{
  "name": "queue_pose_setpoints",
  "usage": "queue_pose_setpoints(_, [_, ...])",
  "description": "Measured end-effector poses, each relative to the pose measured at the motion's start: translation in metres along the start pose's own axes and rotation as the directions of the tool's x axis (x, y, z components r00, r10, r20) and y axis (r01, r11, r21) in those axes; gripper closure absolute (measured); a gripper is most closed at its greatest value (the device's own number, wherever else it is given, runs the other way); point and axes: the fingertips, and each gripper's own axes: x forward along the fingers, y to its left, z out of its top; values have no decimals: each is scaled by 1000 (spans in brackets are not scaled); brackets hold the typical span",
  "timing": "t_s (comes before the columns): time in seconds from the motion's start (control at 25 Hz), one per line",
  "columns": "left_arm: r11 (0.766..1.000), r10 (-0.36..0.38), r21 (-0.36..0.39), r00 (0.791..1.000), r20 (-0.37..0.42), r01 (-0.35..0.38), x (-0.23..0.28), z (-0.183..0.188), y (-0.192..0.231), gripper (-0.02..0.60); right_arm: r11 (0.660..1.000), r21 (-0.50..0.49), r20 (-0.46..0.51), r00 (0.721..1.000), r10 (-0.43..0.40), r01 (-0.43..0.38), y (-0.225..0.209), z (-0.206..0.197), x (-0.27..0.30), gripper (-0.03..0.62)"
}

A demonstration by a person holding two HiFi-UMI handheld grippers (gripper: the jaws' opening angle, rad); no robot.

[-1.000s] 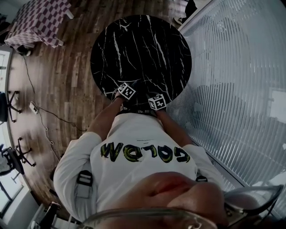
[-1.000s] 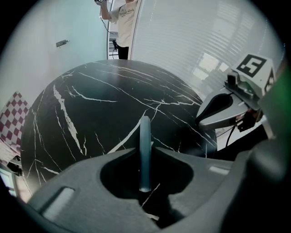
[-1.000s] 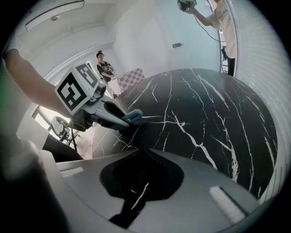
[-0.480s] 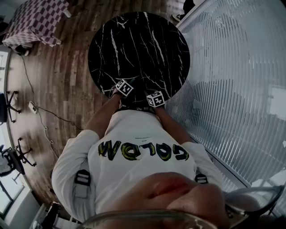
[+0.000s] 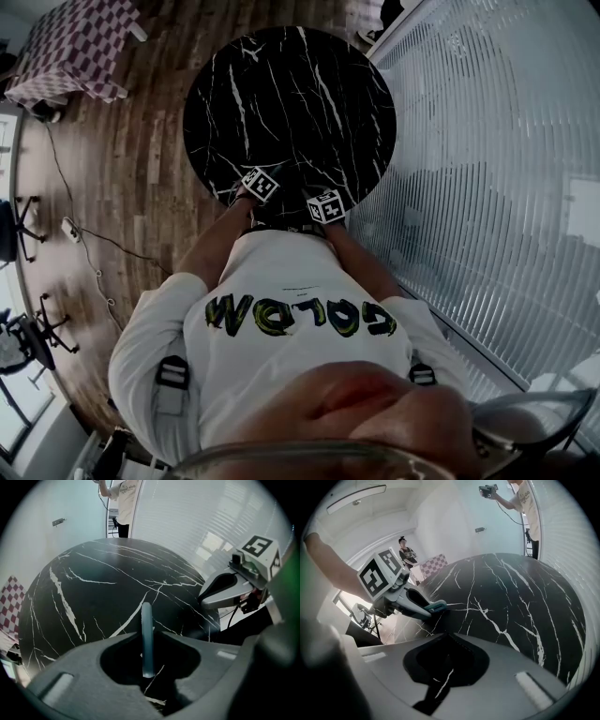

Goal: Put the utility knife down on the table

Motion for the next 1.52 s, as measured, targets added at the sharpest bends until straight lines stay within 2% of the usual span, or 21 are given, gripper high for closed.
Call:
queue_pose_setpoints(0.12, [1000, 1, -9, 1000, -12, -1, 1, -3, 1, 476, 1000, -2, 0, 1000, -4, 4, -1, 0, -1, 592])
queue_pose_setpoints(0.28, [999, -31, -10, 999, 34, 32, 4, 9, -5, 464, 1000, -15, 2, 1000, -13, 13, -4, -1, -2, 592])
queue_pose_setpoints(0.4, [1000, -6, -21, 1000, -14, 6, 2, -2, -2, 445, 1000, -19, 10, 1000, -13, 14, -2, -1, -3, 592])
queue_pose_setpoints(0.52, [1000, -13, -20, 1000, 18, 14, 3, 3, -5, 432, 999, -25, 10, 1000, -19, 19, -3, -3, -4, 592])
queue_pose_setpoints(0.64, [1000, 7, -31, 1000, -20, -7, 1, -7, -4, 408, 999, -29, 9, 1000, -30, 30, -3, -4, -6, 592])
queue_pose_setpoints(0.76, [1000, 1, -30, 1000, 14, 0, 0, -2, -6, 386, 999, -29, 9, 999, -33, 34, -1, -5, -8, 592])
queue_pose_setpoints(0.96, [999, 32, -30, 999, 34, -31, -1, -1, 0, 362, 999, -28, 12, 999, -39, 40, 0, -9, -11, 592])
queue_pose_setpoints(1.2, [997, 54, -49, 999, 1, -54, -6, -9, -1, 357, 999, -21, 15, 999, -46, 47, 0, -14, -16, 592])
queue_pose_setpoints(1.4, [996, 71, -63, 994, 78, -66, -13, -1, -2, 359, 998, 19, 59, 997, -57, 56, -4, -7, -20, 592])
queue_pose_setpoints(1.52, [995, 70, -90, 978, 199, -53, -28, 14, -6, 360, 998, 38, 130, 990, -62, 58, -6, 12, -31, 592])
